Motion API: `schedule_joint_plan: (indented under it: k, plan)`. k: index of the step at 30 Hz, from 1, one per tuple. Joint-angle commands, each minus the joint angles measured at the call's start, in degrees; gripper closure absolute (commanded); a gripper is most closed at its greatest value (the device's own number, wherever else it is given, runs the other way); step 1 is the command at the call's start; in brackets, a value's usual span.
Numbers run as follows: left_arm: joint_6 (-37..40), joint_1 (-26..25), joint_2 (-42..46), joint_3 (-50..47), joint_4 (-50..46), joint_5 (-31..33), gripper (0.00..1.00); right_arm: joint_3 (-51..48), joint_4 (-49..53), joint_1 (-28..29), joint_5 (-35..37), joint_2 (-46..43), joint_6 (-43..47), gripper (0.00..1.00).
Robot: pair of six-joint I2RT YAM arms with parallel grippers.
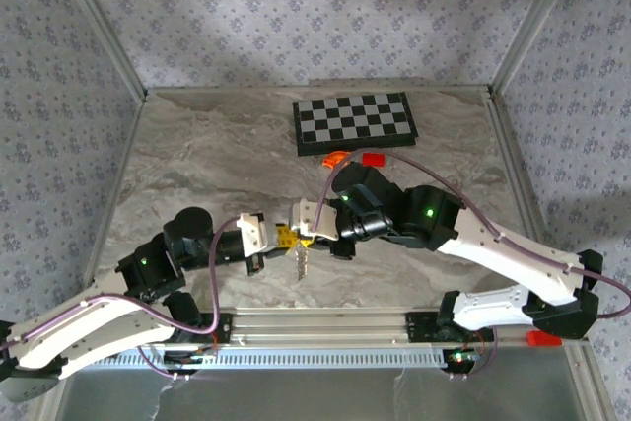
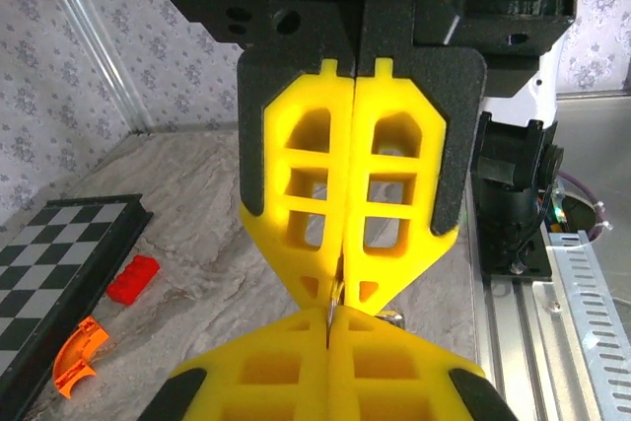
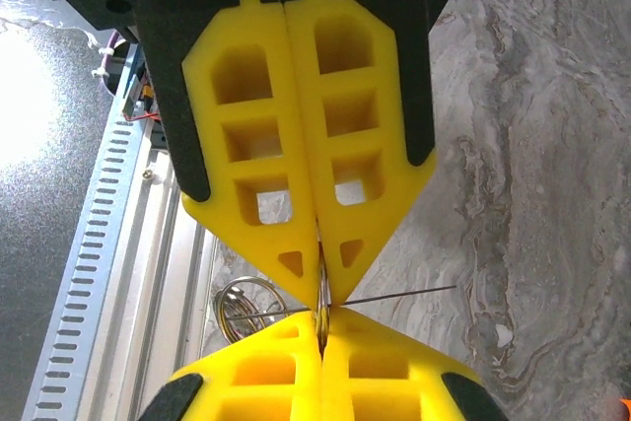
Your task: Put the keys on the keyring
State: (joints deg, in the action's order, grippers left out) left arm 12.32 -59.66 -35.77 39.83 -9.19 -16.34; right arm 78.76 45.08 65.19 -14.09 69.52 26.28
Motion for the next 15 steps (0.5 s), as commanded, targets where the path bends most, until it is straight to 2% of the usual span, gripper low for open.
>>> schedule_joint_plan:
  k: [1, 5, 8, 12, 15]
  plan:
    - [-3.9, 0.0, 2.4, -3.2, 12.3, -1.8, 1.00, -2.3, -5.8, 0.6, -1.7, -3.9, -2.1, 1.00]
    - [-8.4, 0.0, 3.5, -7.4, 25.9, -5.5, 1.00, -9.7, -17.8, 0.1, -3.7, -8.4, -6.8, 0.87]
    - [-11.0, 0.0, 2.2, -9.0, 32.8, -8.2, 1.00, -13.7, -22.2, -0.4, -5.9, -10.5, -8.4, 0.85]
    - [-13.3, 0.0, 0.6, -9.7, 37.4, -10.5, 1.00, -15.0, -23.7, -1.2, -7.7, -12.1, -9.2, 0.87]
    - [-13.6, -0.5, 0.0, -10.2, 37.7, -9.9, 1.00, -16.1, -24.9, -1.5, -8.1, -13.1, -9.4, 0.97]
